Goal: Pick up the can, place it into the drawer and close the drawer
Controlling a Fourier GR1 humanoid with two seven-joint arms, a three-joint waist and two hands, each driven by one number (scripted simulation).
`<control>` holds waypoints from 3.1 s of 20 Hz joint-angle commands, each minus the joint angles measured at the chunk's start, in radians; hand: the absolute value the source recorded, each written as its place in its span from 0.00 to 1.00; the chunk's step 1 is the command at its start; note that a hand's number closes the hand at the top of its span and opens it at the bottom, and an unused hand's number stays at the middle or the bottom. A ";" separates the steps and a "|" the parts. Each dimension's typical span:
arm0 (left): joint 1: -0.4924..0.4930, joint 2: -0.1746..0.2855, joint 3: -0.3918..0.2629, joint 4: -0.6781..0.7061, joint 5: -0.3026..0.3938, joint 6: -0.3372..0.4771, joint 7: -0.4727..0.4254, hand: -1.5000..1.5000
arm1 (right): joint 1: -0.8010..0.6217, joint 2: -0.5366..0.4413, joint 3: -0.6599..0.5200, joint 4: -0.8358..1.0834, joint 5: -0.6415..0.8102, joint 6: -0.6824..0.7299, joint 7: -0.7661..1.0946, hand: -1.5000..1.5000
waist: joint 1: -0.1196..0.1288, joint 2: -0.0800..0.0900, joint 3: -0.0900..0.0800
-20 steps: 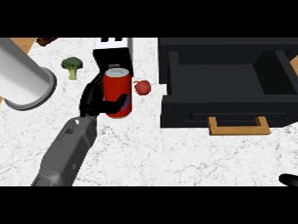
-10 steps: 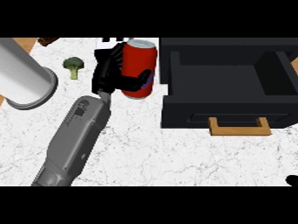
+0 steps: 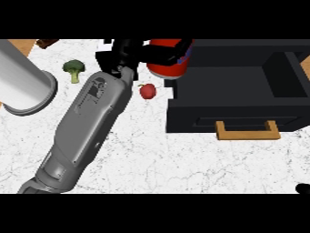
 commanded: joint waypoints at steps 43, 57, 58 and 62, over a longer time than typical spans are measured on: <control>-0.651 -0.002 -0.225 0.670 0.339 0.349 -0.037 0.00 | -0.195 -0.129 0.091 0.061 0.137 0.037 -0.014 0.00 | -0.082 0.031 0.002; -0.666 -0.002 -0.203 0.663 0.436 0.350 -0.106 0.00 | -0.358 -0.237 0.298 0.318 0.591 0.000 -0.176 0.00 | -0.036 0.029 0.002; -0.654 -0.002 -0.219 0.655 0.440 0.356 -0.119 0.00 | -0.382 -0.244 0.322 0.357 0.617 0.005 -0.178 0.00 | -0.041 0.030 0.002; -0.649 -0.002 -0.222 0.674 0.421 0.341 -0.129 0.00 | -0.402 -0.222 0.381 0.522 0.747 -0.076 -0.260 0.00 | -0.012 0.023 0.002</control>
